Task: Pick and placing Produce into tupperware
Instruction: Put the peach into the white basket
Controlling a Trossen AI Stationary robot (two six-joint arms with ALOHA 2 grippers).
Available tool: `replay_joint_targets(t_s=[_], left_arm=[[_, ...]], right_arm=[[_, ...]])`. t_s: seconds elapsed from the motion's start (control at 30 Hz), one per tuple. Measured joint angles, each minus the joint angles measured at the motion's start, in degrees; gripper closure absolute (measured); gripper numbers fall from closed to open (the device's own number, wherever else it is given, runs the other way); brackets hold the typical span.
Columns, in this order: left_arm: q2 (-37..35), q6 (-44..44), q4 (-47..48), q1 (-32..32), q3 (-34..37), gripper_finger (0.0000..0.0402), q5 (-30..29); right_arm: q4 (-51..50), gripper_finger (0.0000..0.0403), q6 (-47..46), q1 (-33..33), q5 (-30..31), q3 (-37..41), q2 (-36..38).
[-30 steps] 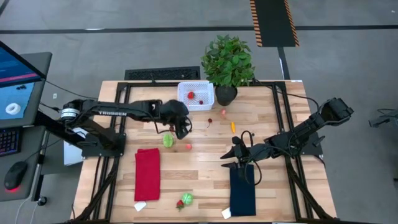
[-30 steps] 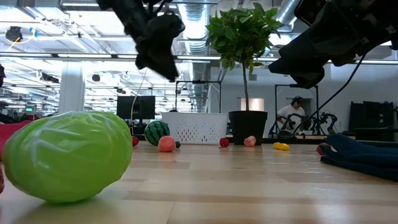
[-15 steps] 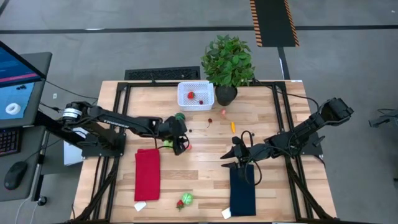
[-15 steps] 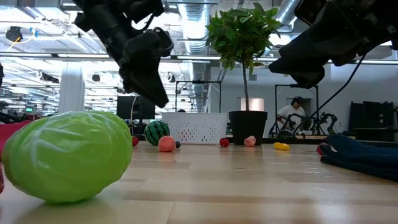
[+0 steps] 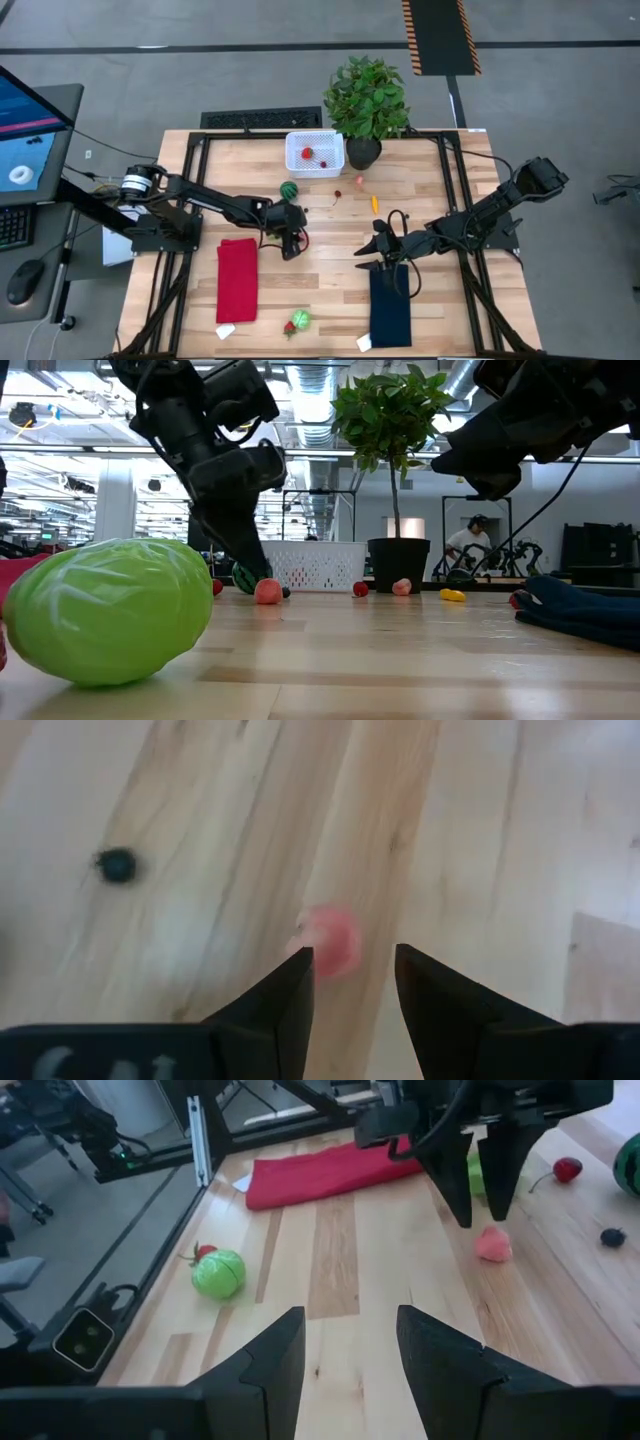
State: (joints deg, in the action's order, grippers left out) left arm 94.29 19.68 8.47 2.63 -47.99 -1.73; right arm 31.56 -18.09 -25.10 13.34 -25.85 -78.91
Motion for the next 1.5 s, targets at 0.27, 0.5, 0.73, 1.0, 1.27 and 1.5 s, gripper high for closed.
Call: replay_joint_targets(t_s=[0.27, 0.5, 0.73, 1.0, 1.27, 1.5], left_arm=[[0.05, -1.11, -2.06, 0.25, -0.02, 0.0270, 1.33], [1.87, -1.93, -3.75, 0.24, -0.07, 0.0270, 1.29], [2.35, -1.99, -4.33, 0.22, -0.09, 0.0270, 0.86], [2.35, -2.58, -3.97, 0.23, -0.09, 0.0270, -1.79], [2.35, -3.38, -3.58, 0.24, -0.09, 0.0270, -3.28], [2.44, -3.70, -1.95, 0.22, 0.02, 0.0270, -4.75]], right_arm=[[0.13, 0.0221, 0.00, 0.00, -0.01, 0.00, 0.00], [0.18, 0.0221, 0.00, 0.00, 0.00, 0.00, 0.00], [-0.20, 0.0221, 0.00, -0.04, -0.02, 0.00, 0.00], [0.13, 0.0221, 0.00, -0.04, -0.02, 0.00, 0.00], [0.17, 0.0221, -0.50, -0.04, -0.02, 0.00, 0.00], [0.17, 0.0221, -0.55, -0.07, -0.02, 0.00, 0.00]])
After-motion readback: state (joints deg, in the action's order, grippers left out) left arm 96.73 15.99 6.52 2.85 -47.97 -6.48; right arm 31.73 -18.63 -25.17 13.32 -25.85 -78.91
